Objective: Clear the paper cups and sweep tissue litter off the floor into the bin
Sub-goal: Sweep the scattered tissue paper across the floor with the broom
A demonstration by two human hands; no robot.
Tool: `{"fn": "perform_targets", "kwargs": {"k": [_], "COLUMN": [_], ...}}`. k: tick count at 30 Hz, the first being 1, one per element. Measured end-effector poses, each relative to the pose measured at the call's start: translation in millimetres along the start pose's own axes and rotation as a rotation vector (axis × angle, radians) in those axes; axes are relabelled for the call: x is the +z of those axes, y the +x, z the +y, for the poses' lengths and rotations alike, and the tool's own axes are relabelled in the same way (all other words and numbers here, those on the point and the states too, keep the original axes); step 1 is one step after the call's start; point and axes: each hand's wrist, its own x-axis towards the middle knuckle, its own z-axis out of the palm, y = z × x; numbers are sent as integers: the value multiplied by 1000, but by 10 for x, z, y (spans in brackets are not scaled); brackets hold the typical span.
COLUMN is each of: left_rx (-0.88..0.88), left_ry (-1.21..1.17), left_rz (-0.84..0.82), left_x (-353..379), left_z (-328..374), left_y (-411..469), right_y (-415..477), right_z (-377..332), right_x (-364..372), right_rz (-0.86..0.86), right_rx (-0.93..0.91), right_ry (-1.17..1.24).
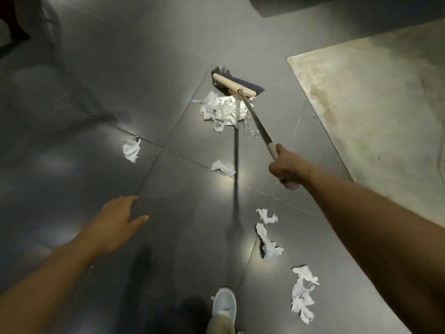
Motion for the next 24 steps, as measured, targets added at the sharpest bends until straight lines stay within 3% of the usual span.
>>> {"fn": "perform_targets", "kwargs": {"k": [11,19,24], "left_rx": [96,162,219], "left_ry": [39,96,94], "left_rz": [42,1,-26], "left_x": [226,905,1329], "left_z": [-177,-313,-120], "left_y": [-885,-1835,-2351], "right_y": [-1647,-3262,-3998], "right_z": [869,1695,2157], "right_x": [1145,2203,2416], "right_rz": [-41,-99,-59], "right_rx": [81,99,57], "right_ry": [32,1,106]}}
